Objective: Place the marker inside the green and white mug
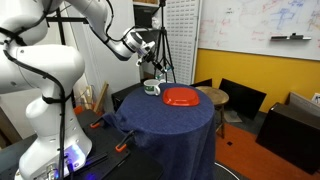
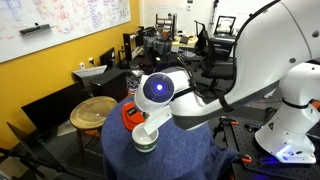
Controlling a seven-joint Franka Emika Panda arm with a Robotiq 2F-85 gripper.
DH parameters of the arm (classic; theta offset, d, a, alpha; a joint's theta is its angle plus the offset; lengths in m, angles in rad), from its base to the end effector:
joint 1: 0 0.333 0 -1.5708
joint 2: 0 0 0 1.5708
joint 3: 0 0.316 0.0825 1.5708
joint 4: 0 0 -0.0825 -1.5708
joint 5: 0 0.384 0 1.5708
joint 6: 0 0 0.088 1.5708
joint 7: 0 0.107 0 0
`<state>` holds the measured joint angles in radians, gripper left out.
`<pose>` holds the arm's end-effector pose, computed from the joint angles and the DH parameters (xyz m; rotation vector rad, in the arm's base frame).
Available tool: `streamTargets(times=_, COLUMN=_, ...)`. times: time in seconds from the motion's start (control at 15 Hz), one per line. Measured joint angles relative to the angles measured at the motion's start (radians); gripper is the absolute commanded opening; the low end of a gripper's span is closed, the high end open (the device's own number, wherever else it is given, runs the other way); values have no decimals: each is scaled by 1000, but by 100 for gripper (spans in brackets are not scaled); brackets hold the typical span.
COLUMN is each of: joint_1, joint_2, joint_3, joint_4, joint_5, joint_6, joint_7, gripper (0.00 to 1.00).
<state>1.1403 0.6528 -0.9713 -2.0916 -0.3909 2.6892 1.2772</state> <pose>0.5880 0.1330 0.2486 2.4745 -0.7660 0.7757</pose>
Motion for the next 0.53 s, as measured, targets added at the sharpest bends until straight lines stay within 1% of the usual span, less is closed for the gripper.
streamTargets(times=0.33, joint_1=-43, joint_2=3, joint_3=58, joint_4=30, joint_5=-19, joint_6=0, joint_7=-14, gripper=5)
streamTargets(times=0.53, joint_1=-59, joint_2=19, joint_3=78, joint_4=43, joint_5=-47, joint_6=2, joint_7=-14, gripper=5)
